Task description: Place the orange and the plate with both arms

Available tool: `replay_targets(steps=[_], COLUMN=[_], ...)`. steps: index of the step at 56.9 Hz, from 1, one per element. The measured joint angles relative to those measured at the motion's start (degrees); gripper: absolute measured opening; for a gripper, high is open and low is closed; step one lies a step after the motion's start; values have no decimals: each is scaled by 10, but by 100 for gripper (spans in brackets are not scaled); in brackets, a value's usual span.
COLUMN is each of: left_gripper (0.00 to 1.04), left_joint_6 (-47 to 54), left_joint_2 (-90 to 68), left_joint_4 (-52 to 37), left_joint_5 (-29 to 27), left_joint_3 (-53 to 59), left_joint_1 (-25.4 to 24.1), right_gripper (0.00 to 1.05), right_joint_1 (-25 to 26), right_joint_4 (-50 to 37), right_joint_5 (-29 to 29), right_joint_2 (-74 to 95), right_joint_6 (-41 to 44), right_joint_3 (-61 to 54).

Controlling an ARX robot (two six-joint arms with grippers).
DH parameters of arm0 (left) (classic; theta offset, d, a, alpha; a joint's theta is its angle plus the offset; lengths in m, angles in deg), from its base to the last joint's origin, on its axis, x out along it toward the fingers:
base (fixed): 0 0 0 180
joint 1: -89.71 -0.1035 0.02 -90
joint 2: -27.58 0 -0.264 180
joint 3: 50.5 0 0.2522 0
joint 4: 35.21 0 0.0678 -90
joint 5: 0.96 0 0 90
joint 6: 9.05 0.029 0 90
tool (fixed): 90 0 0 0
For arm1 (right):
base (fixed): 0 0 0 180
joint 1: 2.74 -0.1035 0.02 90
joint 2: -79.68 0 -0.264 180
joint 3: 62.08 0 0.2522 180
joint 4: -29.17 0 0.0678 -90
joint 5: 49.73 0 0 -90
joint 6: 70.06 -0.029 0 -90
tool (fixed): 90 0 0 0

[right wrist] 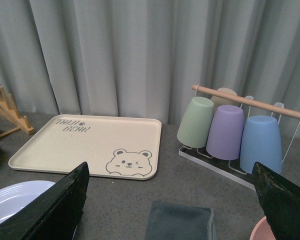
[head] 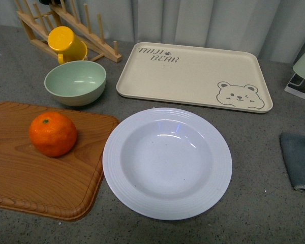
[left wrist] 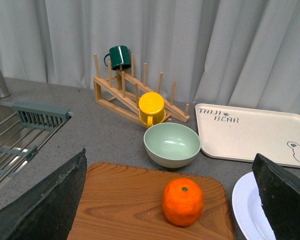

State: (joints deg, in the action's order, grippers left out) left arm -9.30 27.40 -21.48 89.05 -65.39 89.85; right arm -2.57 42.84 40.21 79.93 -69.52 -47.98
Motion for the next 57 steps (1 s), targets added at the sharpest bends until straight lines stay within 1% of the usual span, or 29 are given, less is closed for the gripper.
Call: replay_targets(steps=[57], left_gripper=[98], left_joint_6=[0], left_joint_2=[0], left_joint_4=[0], left_joint_5=[0], left_joint_3=[0], left_joint_1=[0], right_gripper=[95], right_joint_1=[0], right_joint_4=[0], right_joint_5=[0], right_joint_2=[0], right_joint_6=[0], right_joint_3=[0])
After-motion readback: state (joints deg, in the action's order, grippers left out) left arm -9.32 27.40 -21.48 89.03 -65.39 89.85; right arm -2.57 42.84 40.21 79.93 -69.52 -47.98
